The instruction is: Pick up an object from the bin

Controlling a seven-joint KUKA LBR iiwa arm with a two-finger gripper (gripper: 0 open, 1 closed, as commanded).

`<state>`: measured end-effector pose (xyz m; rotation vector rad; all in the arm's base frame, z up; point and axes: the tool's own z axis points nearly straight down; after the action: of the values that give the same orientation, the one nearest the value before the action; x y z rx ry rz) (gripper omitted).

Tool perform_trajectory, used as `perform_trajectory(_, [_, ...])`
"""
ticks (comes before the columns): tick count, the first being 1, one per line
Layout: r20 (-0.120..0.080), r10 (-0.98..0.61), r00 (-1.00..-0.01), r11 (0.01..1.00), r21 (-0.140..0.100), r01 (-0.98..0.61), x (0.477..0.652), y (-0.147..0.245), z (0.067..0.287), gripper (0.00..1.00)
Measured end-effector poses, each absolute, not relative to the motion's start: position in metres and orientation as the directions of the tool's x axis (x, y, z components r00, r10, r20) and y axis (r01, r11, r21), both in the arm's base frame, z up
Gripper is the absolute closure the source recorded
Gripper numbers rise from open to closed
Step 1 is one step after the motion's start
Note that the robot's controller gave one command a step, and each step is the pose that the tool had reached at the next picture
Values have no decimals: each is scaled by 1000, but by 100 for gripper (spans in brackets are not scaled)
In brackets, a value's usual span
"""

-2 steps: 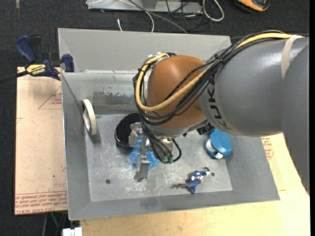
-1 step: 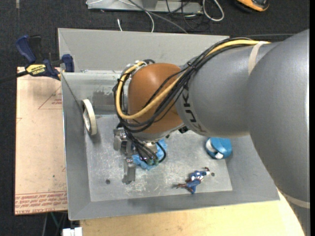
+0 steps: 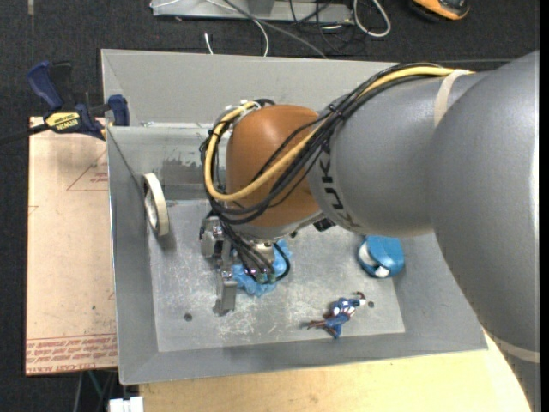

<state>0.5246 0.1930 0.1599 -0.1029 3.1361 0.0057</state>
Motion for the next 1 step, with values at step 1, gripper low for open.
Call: perform_trajectory(1, [-7,-84,-996,996,4,-84,515,197,149,0])
